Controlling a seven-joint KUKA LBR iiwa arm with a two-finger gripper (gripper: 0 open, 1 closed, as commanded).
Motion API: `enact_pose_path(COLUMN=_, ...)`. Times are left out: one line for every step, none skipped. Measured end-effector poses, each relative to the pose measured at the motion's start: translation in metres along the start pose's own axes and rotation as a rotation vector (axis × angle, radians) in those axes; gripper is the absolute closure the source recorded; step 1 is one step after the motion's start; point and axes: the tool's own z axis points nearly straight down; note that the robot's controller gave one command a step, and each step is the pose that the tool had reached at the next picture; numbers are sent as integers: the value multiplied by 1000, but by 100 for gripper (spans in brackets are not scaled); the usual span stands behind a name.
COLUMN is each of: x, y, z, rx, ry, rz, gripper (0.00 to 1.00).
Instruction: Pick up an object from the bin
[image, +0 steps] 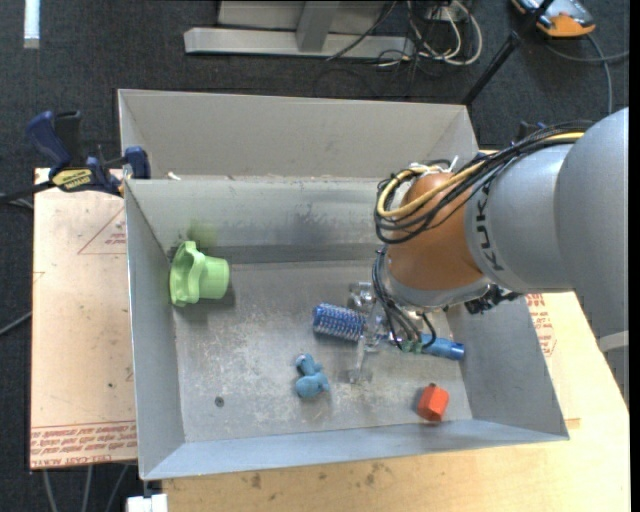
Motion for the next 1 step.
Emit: enact_pose_path(x=0, y=0, z=0, rx=-1, ry=0, rz=0, gripper=0)
